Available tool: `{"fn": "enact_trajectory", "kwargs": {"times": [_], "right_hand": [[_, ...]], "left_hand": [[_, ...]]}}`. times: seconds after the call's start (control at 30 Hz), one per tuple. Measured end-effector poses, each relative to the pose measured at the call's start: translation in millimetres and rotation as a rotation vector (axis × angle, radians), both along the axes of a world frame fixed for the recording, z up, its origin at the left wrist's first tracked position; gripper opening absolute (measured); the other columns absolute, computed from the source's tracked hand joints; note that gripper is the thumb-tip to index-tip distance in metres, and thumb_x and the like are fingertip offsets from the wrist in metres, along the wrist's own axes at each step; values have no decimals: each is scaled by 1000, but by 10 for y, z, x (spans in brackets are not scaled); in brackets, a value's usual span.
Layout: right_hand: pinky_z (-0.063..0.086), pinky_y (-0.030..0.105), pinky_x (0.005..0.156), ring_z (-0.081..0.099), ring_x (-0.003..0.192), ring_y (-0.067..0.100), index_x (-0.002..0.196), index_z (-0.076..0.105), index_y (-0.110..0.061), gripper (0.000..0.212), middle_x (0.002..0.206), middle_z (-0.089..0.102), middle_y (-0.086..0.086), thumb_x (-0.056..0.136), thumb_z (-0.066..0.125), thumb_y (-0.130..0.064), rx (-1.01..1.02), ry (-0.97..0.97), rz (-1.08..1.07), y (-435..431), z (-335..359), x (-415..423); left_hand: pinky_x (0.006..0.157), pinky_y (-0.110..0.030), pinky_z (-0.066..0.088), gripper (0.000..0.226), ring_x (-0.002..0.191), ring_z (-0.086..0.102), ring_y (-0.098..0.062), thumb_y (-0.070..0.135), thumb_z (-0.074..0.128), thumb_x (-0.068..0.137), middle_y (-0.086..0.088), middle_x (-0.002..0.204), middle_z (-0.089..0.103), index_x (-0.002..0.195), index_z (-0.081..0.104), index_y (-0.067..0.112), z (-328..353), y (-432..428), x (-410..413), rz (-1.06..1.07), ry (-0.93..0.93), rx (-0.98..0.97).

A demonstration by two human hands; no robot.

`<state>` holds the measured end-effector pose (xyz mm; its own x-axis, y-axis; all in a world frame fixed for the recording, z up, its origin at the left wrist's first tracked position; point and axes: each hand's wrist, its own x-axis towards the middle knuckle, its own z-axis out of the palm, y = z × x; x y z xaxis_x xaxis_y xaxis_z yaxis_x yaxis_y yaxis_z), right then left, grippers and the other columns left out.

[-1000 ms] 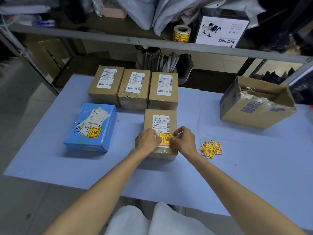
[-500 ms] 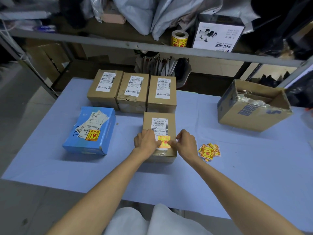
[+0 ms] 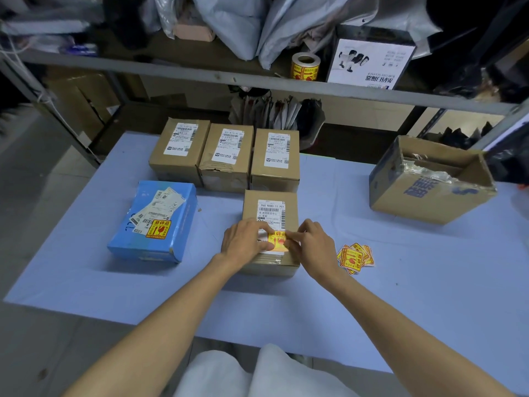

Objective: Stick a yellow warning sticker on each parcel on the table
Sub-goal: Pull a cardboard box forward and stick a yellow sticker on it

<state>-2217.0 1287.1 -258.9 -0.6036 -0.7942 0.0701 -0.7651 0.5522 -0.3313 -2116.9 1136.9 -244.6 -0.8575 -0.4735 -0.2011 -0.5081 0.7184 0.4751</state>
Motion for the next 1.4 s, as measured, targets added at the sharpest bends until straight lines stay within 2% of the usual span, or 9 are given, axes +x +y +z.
{"fn": "enact_trajectory", "kwargs": {"times": [0.13, 0.4, 0.57, 0.67, 0.8, 0.93, 1.1, 1.23, 1.4], "right_hand": [[36, 24, 46, 58, 80, 24, 104, 71, -22, 19, 92, 59, 3, 88, 65, -32, -18, 110, 187, 56, -53, 29], [53, 27, 50, 67, 87, 21, 103, 73, -16, 39, 102, 70, 2, 93, 41, -35, -9, 264, 351, 156, -90, -41], [46, 31, 67, 57, 101, 22, 106, 72, -17, 29, 108, 64, 1, 97, 48, -32, 30, -9, 218, 1, 73, -8], [51, 35, 80, 62, 96, 18, 120, 65, -14, 31, 109, 65, 3, 93, 58, -26, -96, -256, 21, -165, 230, -35], [56, 19, 70, 67, 81, 9, 122, 63, -13, 38, 102, 68, 2, 85, 70, -19, -346, -582, -94, -324, 458, -103], [56, 18, 71, 70, 77, 5, 101, 76, -13, 20, 85, 73, -8, 81, 76, -17, -513, -625, -76, -433, 689, -210], [54, 17, 64, 68, 65, 5, 85, 77, -9, 7, 72, 73, -1, 79, 75, -6, -578, -619, -98, -519, 823, -324], [56, 26, 55, 64, 54, 14, 80, 74, -4, 5, 68, 71, 9, 80, 75, -9, -667, -647, -203, -532, 824, -367], [61, 30, 65, 72, 66, 23, 79, 75, -5, 3, 72, 73, 12, 77, 76, -3, -770, -762, -345, -542, 794, -372]], "left_hand": [[85, -33, 48, 30, 110, 59, -22, 40, 69, 83, 1, 125, 62, 111, 66, 32, -12, 22, -1, -2, 28, -26], [77, -30, 43, 34, 106, 59, -22, 47, 56, 90, 3, 120, 62, 121, 64, 35, -10, -5, 35, -78, -22, -136], [84, -32, 48, 26, 103, 60, -21, 28, 48, 94, -1, 111, 68, 102, 71, 19, 22, 20, -18, 142, 142, 280], [82, -23, 41, 37, 101, 52, -12, 1, 43, 88, 1, 109, 60, 113, 66, 15, 146, -24, -112, 250, 242, 522], [84, -25, 47, 34, 99, 57, -18, -4, 56, 85, -4, 107, 60, 114, 62, 14, 304, -139, -228, 283, 363, 673], [84, -38, 56, 14, 88, 65, -19, 13, 73, 81, -1, 89, 68, 92, 66, 20, 445, -217, -325, 302, 490, 678], [71, -36, 56, 10, 74, 67, -14, 23, 80, 74, 4, 72, 70, 72, 70, 22, 626, -211, -433, 372, 584, 524], [73, -33, 57, 7, 72, 68, -11, 30, 78, 76, 2, 74, 75, 73, 77, 23, 675, -199, -494, 313, 586, 524], [80, -36, 58, 8, 75, 68, -18, 14, 72, 83, -15, 84, 74, 83, 76, 8, 692, -117, -534, 255, 596, 700]]}}
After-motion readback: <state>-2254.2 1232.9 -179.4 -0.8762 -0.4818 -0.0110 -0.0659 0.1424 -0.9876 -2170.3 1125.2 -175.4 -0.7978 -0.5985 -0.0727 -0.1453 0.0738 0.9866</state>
